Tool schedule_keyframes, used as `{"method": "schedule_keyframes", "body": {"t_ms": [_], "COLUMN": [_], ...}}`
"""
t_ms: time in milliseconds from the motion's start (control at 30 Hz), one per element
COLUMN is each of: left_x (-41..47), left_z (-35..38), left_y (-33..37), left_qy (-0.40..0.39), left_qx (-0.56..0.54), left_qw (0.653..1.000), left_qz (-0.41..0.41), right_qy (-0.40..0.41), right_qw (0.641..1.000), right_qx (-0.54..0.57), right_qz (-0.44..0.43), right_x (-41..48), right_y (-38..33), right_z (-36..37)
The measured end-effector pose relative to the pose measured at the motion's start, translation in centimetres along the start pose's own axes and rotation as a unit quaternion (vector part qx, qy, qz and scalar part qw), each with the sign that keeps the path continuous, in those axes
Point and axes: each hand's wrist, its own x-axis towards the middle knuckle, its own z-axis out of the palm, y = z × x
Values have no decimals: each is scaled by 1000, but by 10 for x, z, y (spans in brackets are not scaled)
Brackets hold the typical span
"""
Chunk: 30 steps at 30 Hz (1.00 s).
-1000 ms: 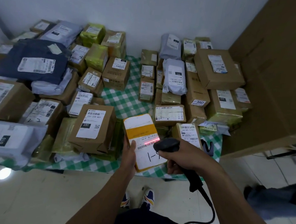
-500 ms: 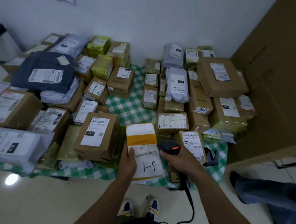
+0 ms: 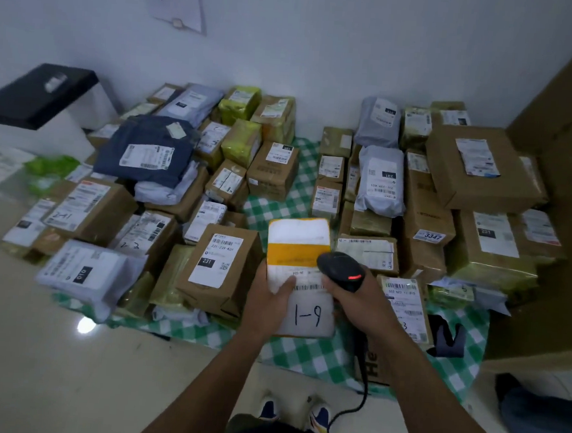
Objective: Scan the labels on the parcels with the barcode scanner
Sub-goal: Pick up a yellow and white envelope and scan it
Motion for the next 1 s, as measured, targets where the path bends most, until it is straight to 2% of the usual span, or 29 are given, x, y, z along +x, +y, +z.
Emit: {"method": "schedule_keyframes", "body": {"t_ms": [133,267,467,600,700,800,1000], "left_x": [16,55,141,191,223,251,281], "left_z": [-8,-24,-48,-65,-74,-77,-79], "left_y": [41,76,116,124,122,111,84], "left_qy": [4,1,-68,-117,-157,-170,-165], "left_qx": [-37,-58,-36,32,99,127,131], "left_qw": [999,995,988,986,980,977,977], "left_qz": [6,76,131,118,76,29,-7], "right_qy": [-6,-12,6,-1,-19,-26,-50], "right_qw": [997,994,995,994,987,987,983], "right_qx": [-24,22,18,-56,-128,-147,-175], "right_qz": [-70,-109,-102,-98,-94,-60,-9], "right_x": [8,31,87,131,163,190,229], "right_y": [-44,-78,-116,-127,-133,-130,-114], "right_z": [-10,-7,14,35,49,62,87]}}
